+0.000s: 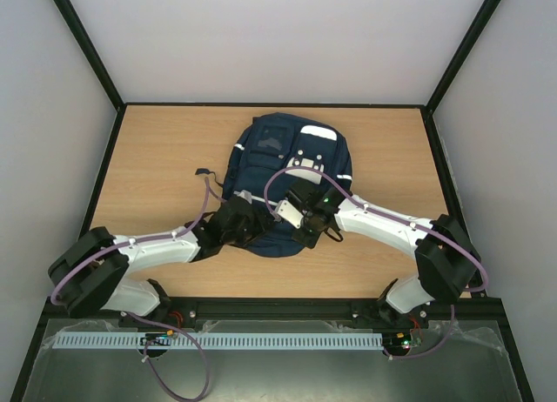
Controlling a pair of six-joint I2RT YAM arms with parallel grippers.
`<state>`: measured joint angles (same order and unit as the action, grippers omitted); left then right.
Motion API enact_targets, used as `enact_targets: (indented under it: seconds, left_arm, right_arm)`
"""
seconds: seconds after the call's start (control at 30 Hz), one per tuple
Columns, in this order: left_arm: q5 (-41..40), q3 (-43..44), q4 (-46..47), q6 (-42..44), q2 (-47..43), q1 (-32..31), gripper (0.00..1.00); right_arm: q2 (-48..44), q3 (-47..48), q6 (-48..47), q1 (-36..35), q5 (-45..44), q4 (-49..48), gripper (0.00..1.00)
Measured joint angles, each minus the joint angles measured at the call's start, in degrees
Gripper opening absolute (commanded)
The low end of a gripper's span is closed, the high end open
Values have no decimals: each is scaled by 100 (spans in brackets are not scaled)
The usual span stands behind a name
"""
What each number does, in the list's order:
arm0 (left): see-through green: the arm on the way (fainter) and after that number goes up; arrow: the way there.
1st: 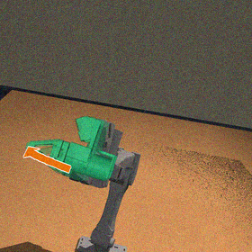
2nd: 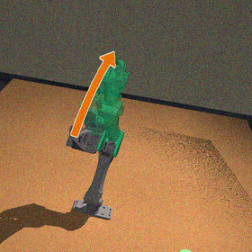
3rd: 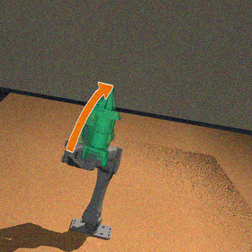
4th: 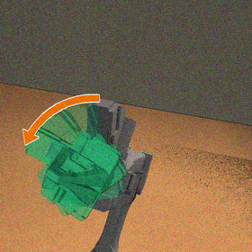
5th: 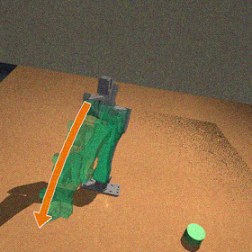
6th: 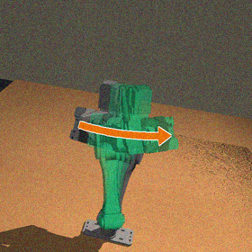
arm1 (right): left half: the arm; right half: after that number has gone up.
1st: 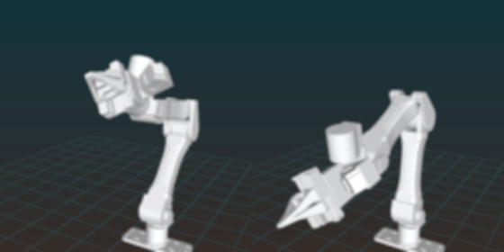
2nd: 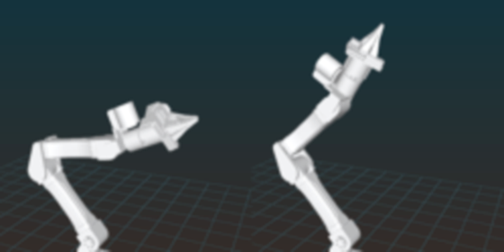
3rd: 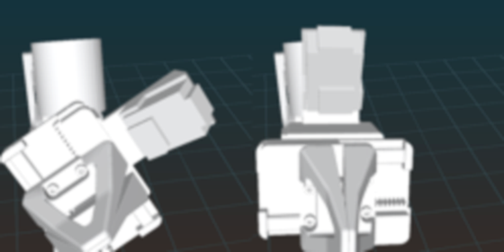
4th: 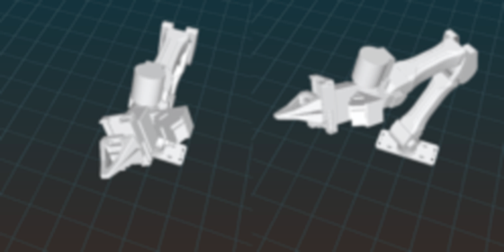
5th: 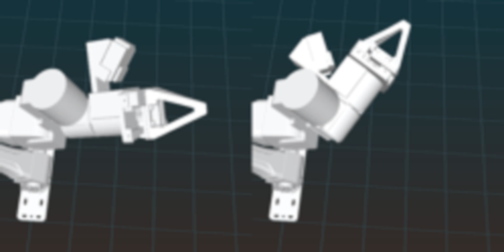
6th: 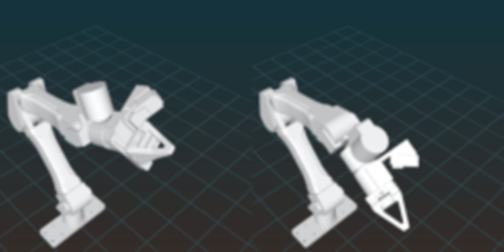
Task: Pack the student bag
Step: Zip the student bag at the center of the board.
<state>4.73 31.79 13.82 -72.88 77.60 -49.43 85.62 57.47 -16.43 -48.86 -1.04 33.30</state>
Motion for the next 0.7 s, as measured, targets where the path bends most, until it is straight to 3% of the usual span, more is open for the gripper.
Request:
enact_targets:
  seconds: [0.13, 0.2, 0.4, 0.7]
  left_arm:
    - [-98, 66, 168, -9, 133, 0, 10]
    - [-138, 74, 236, -24, 186, 0, 3]
    - [-199, 83, 372, -107, 227, 2, 2]
    - [-249, 83, 516, -103, 188, 22, 2]
  right_arm:
    - [-4, 0, -2, -2, -20, 0, 1]
    - [-4, -7, -4, -2, -35, -7, 1]
    - [-59, -105, -109, 92, -98, -55, 1]
    - [-238, -111, -555, 911, 70, -17, 1]
